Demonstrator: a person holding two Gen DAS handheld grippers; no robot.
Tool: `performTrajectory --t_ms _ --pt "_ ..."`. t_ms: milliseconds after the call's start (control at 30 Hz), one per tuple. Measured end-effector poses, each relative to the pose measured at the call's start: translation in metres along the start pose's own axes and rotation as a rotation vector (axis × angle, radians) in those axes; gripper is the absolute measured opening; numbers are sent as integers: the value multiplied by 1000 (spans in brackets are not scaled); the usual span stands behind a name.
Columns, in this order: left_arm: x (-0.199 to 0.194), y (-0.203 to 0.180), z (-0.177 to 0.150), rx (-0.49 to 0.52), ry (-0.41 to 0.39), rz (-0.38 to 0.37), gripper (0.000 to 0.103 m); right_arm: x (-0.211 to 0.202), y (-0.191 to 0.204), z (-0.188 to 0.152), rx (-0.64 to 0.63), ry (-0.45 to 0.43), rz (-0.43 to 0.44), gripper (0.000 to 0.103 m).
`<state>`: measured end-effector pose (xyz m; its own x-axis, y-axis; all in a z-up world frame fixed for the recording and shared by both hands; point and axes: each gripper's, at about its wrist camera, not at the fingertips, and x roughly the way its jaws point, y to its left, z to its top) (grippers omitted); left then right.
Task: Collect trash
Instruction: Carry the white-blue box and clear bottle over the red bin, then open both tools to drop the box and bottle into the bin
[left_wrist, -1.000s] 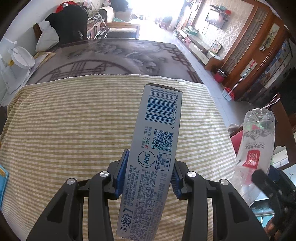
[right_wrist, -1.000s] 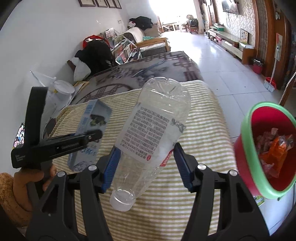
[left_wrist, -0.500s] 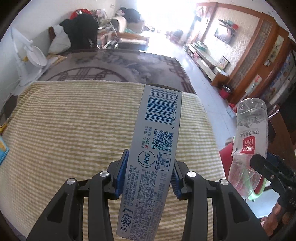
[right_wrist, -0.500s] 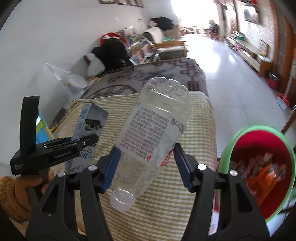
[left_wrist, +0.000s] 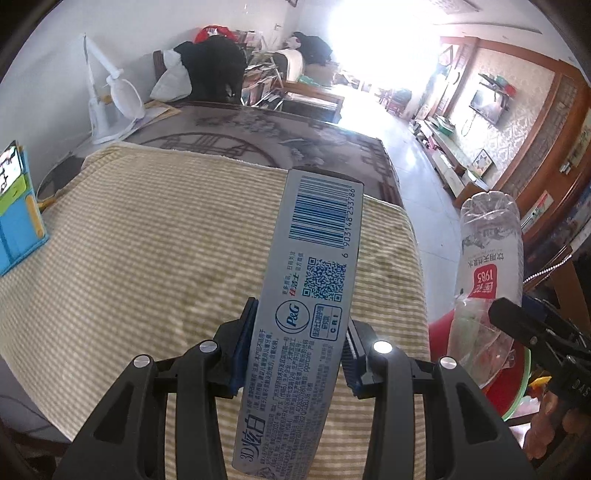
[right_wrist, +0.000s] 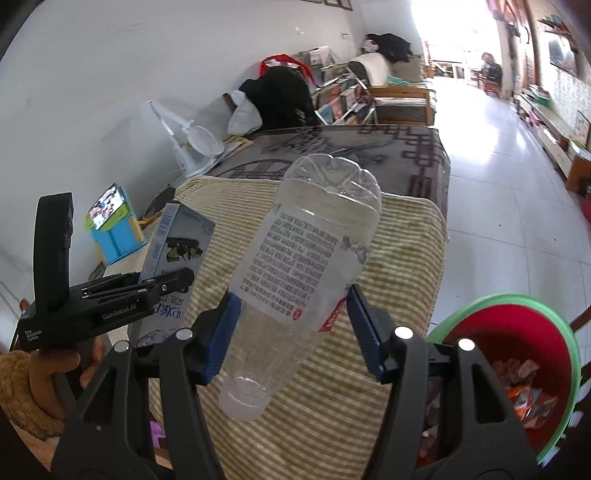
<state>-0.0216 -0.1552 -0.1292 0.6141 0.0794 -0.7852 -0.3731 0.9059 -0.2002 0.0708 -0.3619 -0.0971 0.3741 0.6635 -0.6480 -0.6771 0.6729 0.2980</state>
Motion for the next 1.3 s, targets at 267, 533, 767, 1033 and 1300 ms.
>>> performTrajectory --t_ms 267,533,767,1033,1300 --pt "0 -56 -10 99 17 -85 38 -39 -55 -8 48 -23 -90 58" --pt "7 -123 -4 192 28 -189 38 -89 -96 -25 111 -76 -210 58" --pt "16 -185 -7 277 65 -321 38 -113 -124 -46 173 -64 -318 58" --pt "36 -229 -14 343 131 -387 39 -110 -131 -65 161 -1 -417 58" --pt "52 -243 -19 393 175 -391 41 -94 -138 -70 170 61 -484 58"
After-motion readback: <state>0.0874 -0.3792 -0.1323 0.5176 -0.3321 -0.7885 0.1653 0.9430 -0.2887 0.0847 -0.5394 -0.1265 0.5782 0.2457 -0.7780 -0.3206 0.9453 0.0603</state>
